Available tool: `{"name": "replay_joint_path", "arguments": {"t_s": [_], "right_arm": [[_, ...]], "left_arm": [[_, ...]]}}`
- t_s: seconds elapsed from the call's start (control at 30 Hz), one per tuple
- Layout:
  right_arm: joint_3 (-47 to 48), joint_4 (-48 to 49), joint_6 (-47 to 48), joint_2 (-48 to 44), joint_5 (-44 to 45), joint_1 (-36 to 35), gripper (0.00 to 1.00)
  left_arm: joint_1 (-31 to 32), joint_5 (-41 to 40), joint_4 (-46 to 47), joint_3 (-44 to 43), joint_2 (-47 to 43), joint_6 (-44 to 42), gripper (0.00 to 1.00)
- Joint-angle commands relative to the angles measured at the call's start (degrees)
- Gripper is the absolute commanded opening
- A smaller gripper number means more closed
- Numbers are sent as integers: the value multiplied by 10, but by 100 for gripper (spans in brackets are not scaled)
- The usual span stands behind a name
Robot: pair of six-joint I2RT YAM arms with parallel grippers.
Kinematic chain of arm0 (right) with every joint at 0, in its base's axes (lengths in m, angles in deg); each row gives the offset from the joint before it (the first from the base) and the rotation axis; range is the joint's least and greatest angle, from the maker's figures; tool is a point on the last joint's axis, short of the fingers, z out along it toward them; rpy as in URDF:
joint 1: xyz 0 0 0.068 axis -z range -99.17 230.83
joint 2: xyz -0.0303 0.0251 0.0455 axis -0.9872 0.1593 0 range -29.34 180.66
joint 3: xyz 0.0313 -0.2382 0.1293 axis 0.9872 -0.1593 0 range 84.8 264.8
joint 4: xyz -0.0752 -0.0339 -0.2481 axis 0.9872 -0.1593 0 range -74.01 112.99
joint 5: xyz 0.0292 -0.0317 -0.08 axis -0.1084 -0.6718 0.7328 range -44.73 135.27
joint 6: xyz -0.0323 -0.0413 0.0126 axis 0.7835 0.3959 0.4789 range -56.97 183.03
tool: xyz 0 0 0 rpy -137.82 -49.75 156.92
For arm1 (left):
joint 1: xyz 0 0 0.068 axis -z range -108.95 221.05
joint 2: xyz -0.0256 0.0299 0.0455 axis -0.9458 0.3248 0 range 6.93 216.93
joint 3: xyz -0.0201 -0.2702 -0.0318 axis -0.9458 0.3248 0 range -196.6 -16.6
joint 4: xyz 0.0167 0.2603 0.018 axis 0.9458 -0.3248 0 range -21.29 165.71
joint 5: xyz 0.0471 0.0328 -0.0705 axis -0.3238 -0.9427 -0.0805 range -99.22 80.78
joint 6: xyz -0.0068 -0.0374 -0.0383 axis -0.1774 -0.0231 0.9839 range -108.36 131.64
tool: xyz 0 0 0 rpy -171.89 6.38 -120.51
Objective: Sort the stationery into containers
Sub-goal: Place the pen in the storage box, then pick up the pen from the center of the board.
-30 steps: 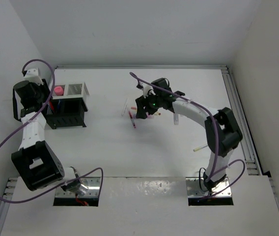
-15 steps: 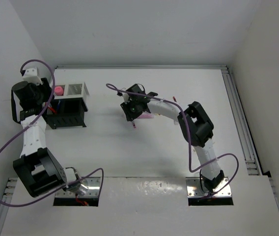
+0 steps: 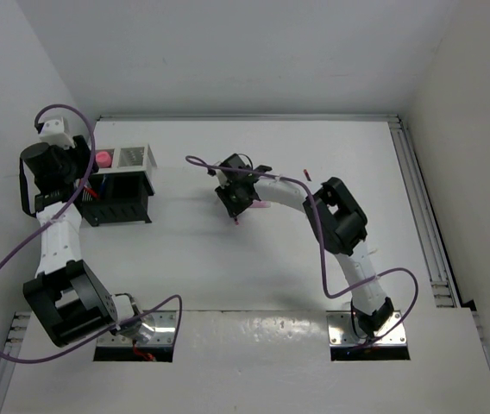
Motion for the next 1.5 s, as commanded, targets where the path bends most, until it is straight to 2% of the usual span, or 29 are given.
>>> {"name": "replay_joint_path", "arguments": {"t_s": [0.0,0.23,0.37,0.67,0.77,0.8,0.87,0.97,1.0,1.07,1.17,1.3,1.47], "right_arm": [[-13,12,8,-2,3,-3,29],[-39,1,6,3,-8,-11,17],[-82,16,7,-23,-3,-16,0],[-162,29,-19,-170,-30,-21,0],[-208,74,-23,-239,-60,-17,0],[-229,101,-19,-257,-69,-16,0],[-225,113,-12,-297,-90,-16,0],[-186,76,-3,-316,-131,0,0],[-184,81,-5,-330,-153,17,0],[-181,88,6,-346,-168,34,0],[-162,84,10,-369,-187,39,0],[-139,101,-22,-382,-214,28,0],[-105,101,-43,-368,-220,5,0]], "left_arm": [[-3,23,30,-10,-25,11,62],[-4,38,27,-19,-33,2,63],[-4,46,28,-18,-52,-7,64],[-12,172,47,-11,-80,21,68],[-11,277,60,-8,-79,50,73],[-11,302,70,-8,-76,64,78],[-1,366,83,-7,-66,119,79],[29,434,118,2,-55,211,81],[42,444,140,11,-61,248,81],[77,443,158,21,-75,267,81],[118,429,159,34,-98,290,82],[169,446,191,55,-97,375,85],[206,438,171,32,-92,377,87]]}}
